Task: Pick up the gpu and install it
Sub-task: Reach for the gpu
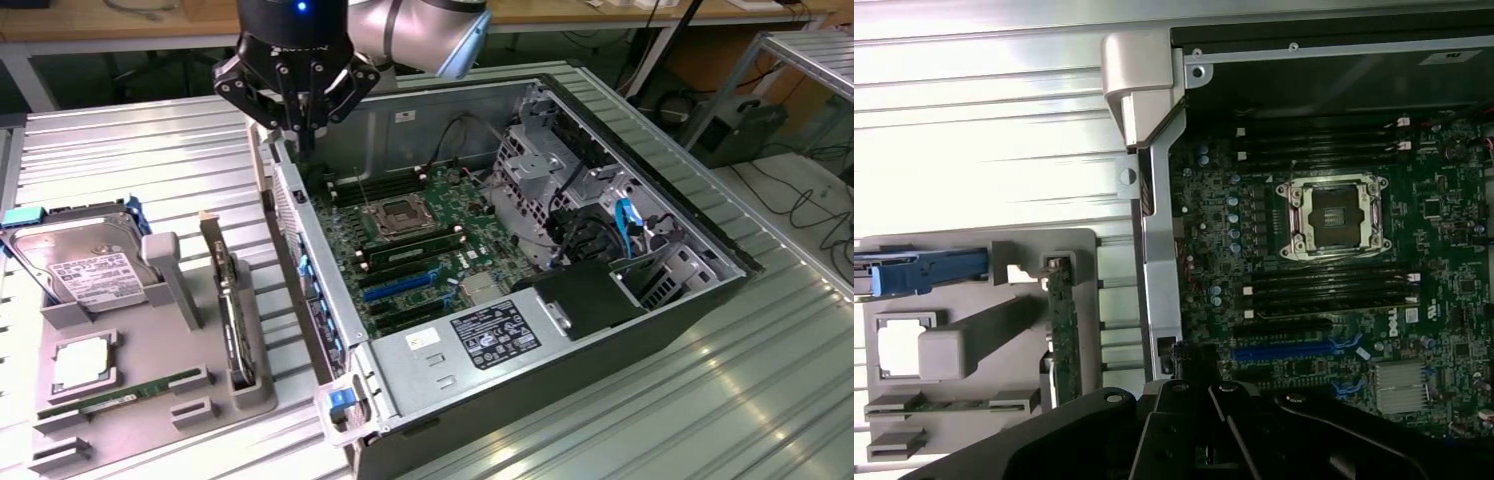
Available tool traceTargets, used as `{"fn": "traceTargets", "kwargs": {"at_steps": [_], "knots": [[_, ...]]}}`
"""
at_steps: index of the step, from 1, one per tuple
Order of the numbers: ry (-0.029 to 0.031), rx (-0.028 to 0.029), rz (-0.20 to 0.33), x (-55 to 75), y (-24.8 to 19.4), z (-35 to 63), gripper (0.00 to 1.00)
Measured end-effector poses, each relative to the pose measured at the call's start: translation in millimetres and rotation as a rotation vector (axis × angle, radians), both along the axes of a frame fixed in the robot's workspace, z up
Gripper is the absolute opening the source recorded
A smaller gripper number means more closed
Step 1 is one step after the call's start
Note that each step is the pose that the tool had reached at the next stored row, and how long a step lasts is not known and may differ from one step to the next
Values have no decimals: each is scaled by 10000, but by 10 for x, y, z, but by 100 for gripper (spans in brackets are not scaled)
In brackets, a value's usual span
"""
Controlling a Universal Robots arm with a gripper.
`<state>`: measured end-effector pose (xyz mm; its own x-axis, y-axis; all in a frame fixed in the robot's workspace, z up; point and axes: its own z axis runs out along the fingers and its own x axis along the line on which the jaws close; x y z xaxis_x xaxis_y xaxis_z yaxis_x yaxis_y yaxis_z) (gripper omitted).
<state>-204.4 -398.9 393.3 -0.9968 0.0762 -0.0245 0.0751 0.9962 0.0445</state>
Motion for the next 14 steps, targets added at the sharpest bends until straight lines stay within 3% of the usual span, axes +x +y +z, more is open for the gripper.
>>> {"fn": "traceTargets", "kwargs": {"at_steps": [14], "knots": [[0, 0, 0, -61, 0, 0, 11]]}}
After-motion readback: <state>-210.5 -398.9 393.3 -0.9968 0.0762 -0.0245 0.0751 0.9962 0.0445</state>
